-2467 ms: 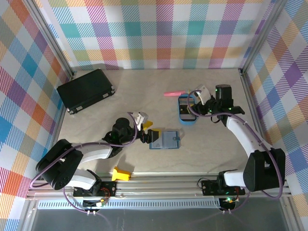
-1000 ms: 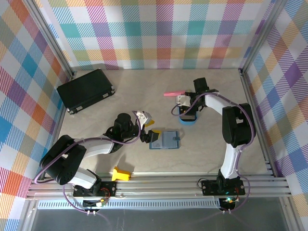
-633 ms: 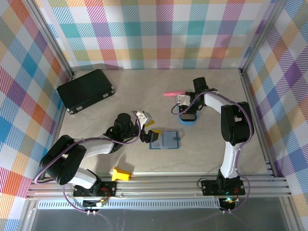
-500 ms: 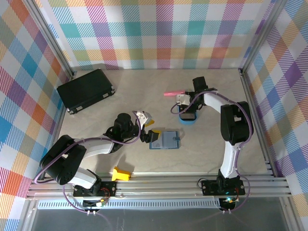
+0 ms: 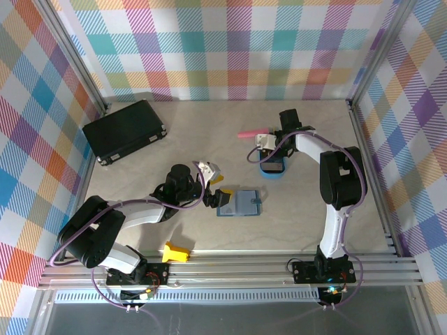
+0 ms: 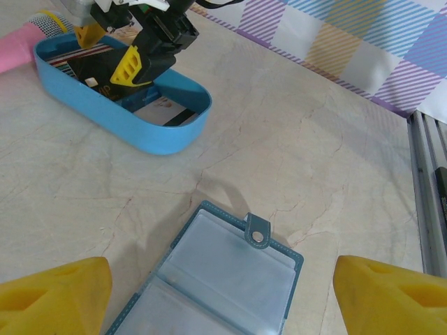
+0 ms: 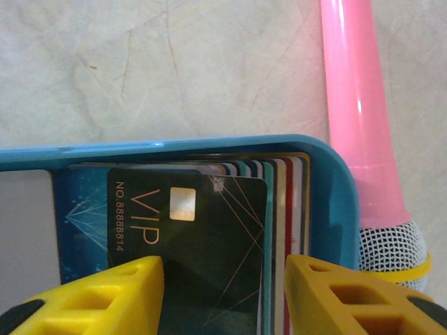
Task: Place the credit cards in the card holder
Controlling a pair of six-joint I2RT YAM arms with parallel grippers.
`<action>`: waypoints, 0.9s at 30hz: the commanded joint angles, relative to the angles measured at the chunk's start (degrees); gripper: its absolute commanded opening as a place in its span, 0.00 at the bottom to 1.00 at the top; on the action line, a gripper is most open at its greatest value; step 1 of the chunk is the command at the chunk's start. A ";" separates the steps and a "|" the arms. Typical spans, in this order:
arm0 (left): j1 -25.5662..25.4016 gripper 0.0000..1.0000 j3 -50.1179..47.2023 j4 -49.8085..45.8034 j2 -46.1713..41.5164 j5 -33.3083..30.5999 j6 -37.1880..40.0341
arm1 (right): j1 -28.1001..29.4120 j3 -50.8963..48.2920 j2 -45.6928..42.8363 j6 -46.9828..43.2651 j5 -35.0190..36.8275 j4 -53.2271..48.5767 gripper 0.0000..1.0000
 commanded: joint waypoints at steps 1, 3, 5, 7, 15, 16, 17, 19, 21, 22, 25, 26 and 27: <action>0.49 0.83 0.48 0.16 -0.62 0.53 0.97 | 0.19 1.95 0.57 0.91 0.07 1.00 0.48; 0.49 0.82 0.48 0.20 -0.68 0.58 0.98 | 0.14 2.34 0.75 1.12 -0.12 0.67 0.47; 0.49 0.83 0.48 0.18 -0.65 0.54 1.00 | 0.15 2.78 0.99 1.38 -0.56 0.06 0.47; 0.49 0.83 0.47 0.20 -0.78 0.43 1.09 | 0.19 3.31 1.44 1.55 -0.85 -0.88 0.47; 0.49 0.83 0.24 -0.07 -1.09 0.12 1.24 | 0.10 4.20 2.70 1.97 -1.03 -3.38 0.47; 0.49 0.83 0.21 -0.16 -1.15 0.09 1.24 | 0.06 4.20 2.53 2.14 -1.19 -3.53 0.47; 0.58 0.83 0.21 -0.21 -1.12 0.09 1.33 | 0.06 4.22 2.37 2.46 -1.49 -3.71 0.47; 0.49 0.83 0.30 -0.35 -1.05 0.12 1.33 | 0.06 3.89 1.42 3.17 -2.18 -3.66 0.47; 0.49 0.82 0.30 -0.35 -1.04 0.10 1.40 | 0.06 3.35 0.29 3.72 -2.66 -3.58 0.48; 0.49 0.82 0.32 -0.32 -1.10 0.10 1.32 | -0.01 2.96 -0.50 3.92 -2.83 -3.67 0.48; 0.49 0.83 0.30 -0.57 -1.24 0.03 1.42 | -0.28 1.79 -2.52 4.34 -3.48 -4.00 0.50; 0.49 0.83 0.30 -0.51 -1.20 0.01 1.46 | -0.35 1.48 -3.11 4.28 -3.63 -4.28 0.51; 0.49 0.83 0.30 -0.55 -1.24 0.02 1.45 | -0.46 1.02 -3.63 4.20 -3.67 -4.63 0.52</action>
